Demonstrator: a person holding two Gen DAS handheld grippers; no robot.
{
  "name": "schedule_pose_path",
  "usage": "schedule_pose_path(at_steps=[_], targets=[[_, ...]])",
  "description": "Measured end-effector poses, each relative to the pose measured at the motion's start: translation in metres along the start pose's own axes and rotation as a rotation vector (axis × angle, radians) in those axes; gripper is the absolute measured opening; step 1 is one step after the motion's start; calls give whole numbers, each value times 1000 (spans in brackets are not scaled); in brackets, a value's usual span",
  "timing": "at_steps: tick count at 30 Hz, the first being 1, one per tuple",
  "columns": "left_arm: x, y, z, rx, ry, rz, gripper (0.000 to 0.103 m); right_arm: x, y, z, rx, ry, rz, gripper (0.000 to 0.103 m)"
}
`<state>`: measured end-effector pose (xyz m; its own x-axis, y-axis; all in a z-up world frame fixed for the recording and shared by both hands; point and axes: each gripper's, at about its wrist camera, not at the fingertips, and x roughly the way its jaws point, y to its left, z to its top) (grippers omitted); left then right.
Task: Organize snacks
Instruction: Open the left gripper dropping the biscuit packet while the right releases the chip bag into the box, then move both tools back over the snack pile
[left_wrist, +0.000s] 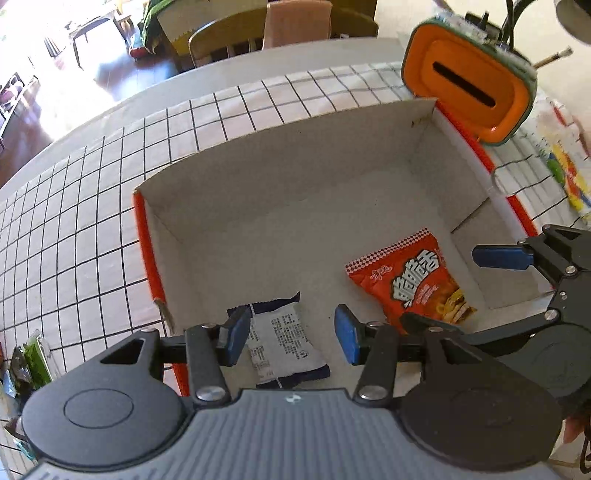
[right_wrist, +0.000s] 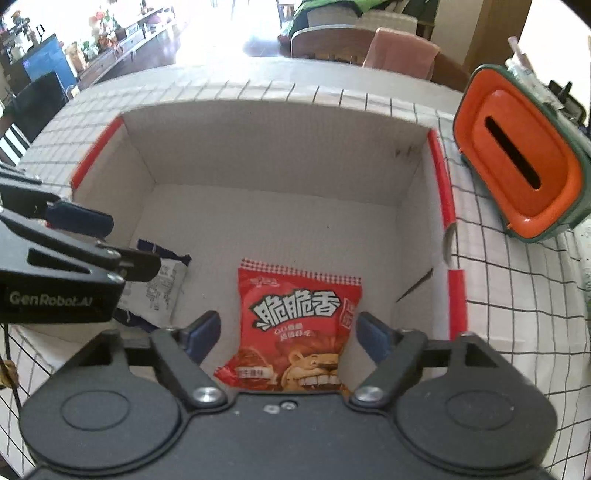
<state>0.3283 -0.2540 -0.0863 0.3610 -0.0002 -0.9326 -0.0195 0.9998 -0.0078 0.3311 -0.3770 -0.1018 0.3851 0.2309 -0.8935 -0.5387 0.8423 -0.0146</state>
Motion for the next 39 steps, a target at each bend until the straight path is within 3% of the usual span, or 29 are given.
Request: schedule_pose_path(at_steps=[13, 23, 30, 39], targets=[[-50, 21, -28, -47, -133, -31, 49, -57, 17, -10, 11, -123, -1, 88], [-86, 46, -57, -74, -224, -37, 53, -100, 39, -19, 33, -245, 49, 98], [-113, 69, -84, -74, -307, -44, 59, -123, 72, -27, 38, -361, 127, 103], [-138, 114, -123, -100, -364, -40, 69, -129, 128, -31, 29, -414, 158, 103]])
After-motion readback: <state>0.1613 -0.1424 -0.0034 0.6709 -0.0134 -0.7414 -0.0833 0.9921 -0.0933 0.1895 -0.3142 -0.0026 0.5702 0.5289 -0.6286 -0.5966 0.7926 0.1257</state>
